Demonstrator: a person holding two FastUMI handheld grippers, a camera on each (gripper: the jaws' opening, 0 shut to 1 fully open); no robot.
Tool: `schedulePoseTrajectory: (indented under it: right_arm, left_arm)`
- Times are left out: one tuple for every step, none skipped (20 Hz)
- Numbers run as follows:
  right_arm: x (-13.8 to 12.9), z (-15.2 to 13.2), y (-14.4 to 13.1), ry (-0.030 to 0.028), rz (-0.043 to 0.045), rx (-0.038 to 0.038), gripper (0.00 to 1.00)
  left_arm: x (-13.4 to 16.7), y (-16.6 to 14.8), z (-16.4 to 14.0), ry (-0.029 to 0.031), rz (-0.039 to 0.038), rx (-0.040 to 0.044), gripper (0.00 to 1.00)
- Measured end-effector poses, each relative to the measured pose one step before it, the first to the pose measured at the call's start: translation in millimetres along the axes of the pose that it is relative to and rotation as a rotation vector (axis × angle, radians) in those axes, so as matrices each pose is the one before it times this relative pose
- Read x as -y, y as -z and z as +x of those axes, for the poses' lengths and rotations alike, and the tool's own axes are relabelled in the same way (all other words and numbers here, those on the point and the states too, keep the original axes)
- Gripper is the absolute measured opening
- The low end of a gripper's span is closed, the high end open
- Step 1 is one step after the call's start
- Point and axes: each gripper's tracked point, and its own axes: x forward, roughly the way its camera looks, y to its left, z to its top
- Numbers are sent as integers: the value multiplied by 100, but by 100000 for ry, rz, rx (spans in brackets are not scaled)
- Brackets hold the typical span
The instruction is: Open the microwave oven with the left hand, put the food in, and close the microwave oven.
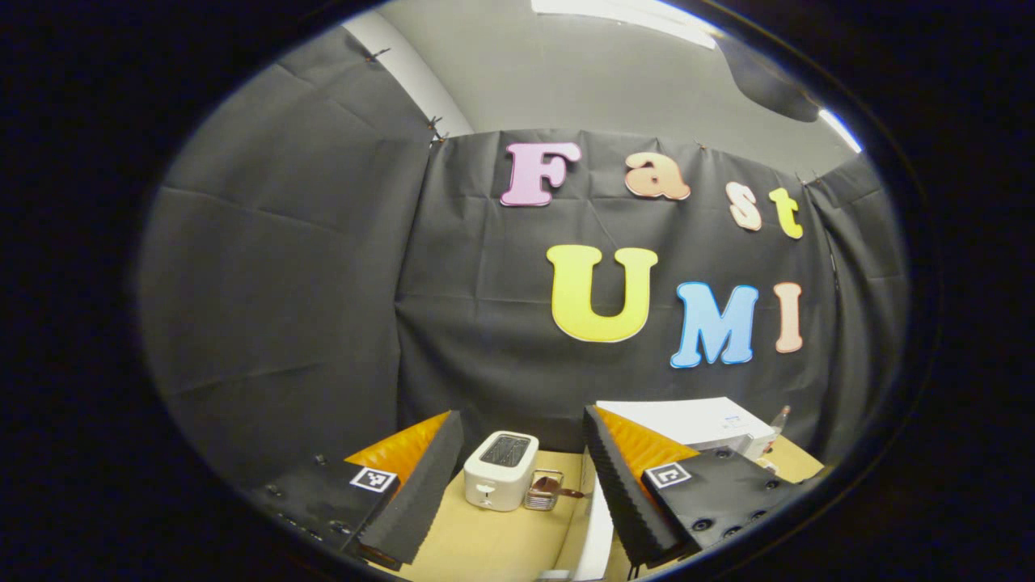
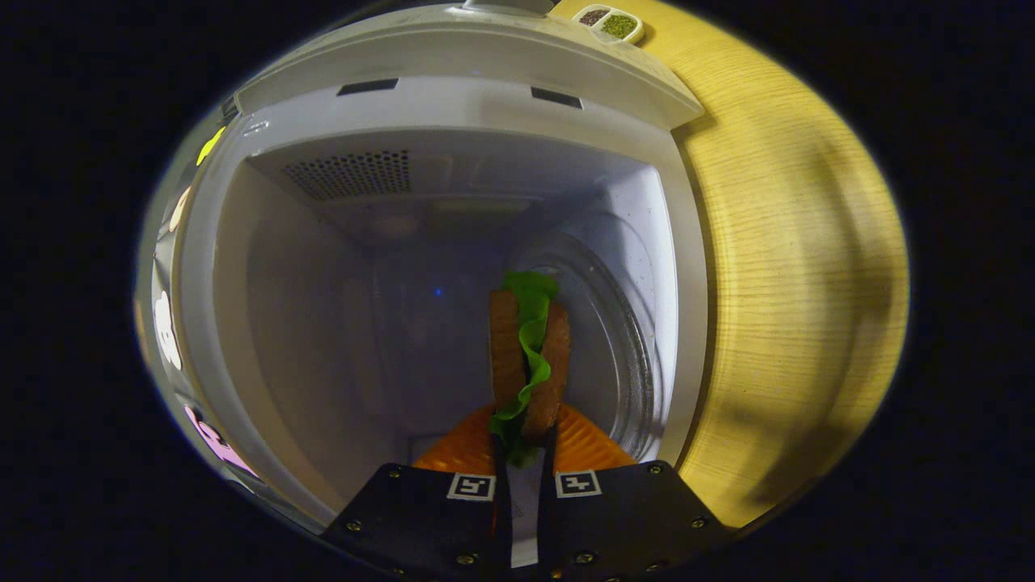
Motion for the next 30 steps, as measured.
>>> schedulePoseTrajectory:
  right_arm:
    - [-163, -12, -221, -326, -1207, 619, 13]
    - [-40, -280, -77, 825, -1160, -473, 16]
    - [205, -402, 263, 1496, -2400, -1782, 23]
    - [623, -492, 216, 2721, -4045, -2739, 31]
    - [157, -349, 240, 48, -1857, -2157, 43]
    - [-106, -484, 46, -1464, -11, -1462, 52]
    - [-268, -592, -184, -1134, -358, -784, 75]
    - [291, -697, -122, 1562, -2578, -1088, 75]
    - [187, -834, -122, 836, -3383, -1561, 94]
    - [-161, -817, -216, -699, -3482, -527, 94]
    - [119, -984, -284, -135, -4650, -586, 94]
    - [267, -1064, -118, 650, -4670, -971, 94]
    - [186, -986, -48, 103, -5787, -1161, 95]
    - [271, -995, 392, 94, -8527, -3196, 94]
    - [75, -1102, 64, -1121, -8182, -1930, 94]
    - [0, -1007, 191, -1122, -6798, -1915, 95]
    - [-92, -1107, -44, -1147, -4885, -1221, 95]
    - [-173, -1443, -9, -685, -4054, -1470, 94]
    - [-135, -1313, -242, -999, -5569, -1515, 94]
    - [-102, -1348, -171, -657, -5649, -586, 94]
    - [-687, -1743, -581, -3068, -5333, 325, 95]
    - [-643, -1534, -256, -2650, -3503, -1211, 94]
    - [-32, -1402, -409, -898, -3448, -630, 94]
    - [216, -1696, -981, 274, -4072, 946, 94]
    - [178, -1428, -981, 725, -3793, 1535, 94]
    - [336, -1488, -1267, 1864, -5461, 2338, 94]
    - [506, -1533, -1567, 2033, -5845, 3651, 94]
    - [414, -1474, -1539, 1840, -5584, 4309, 94]
    - [532, -1375, -1703, 2355, -4744, 4163, 94]
    - [102, -1349, -1531, 1094, -3966, 3866, 94]
  left_arm:
    - [-36, -110, 72, 48, 595, 539, 96]
    - [165, -198, 176, 378, 487, 250, 95]
    - [533, 21, 331, 994, 165, 3, 95]
    - [500, -150, 127, 991, 302, 566, 99]
    - [407, -94, 250, 1173, 492, 799, 95]
    - [509, -157, 251, 1046, 182, 270, 98]
    - [558, 92, 355, 1153, -144, 215, 98]
    - [672, -86, 138, 1253, -405, 268, 96]
    - [679, -53, 174, 1473, -399, 254, 96]
    - [754, -97, 181, 1442, -133, 299, 96]
    - [652, 19, 65, 1218, 23, 193, 96]
    - [615, -57, 109, 1251, 164, 67, 96]
    - [718, 146, 174, 1372, -4, 122, 97]
    - [627, -36, 107, 1343, 83, 358, 98]
    - [527, 154, 350, 977, 572, 801, 99]
    - [527, 207, 231, 749, 970, 163, 98]
    - [492, 290, 193, 624, 907, -155, 95]
    - [375, 215, 182, 524, 534, -373, 95]
    - [447, 276, 112, 789, 421, -174, 95]
    - [548, 231, 211, 827, 395, -481, 95]
    - [522, 582, 309, 853, 834, -479, 95]
    - [308, 608, 285, 242, 1279, -769, 96]
    - [231, 471, 222, 201, 1072, -376, 93]
    - [379, 351, 145, 405, 401, -536, 95]
    - [501, 475, 195, 682, -320, -992, 95]
    - [657, 414, 190, 801, -512, -734, 96]
    - [537, 281, 46, 686, -206, -255, 98]
    - [402, 238, 202, 643, 30, -349, 99]
    - [489, 267, 25, 628, 168, -205, 95]
    - [542, 398, 123, 682, 70, -242, 95]
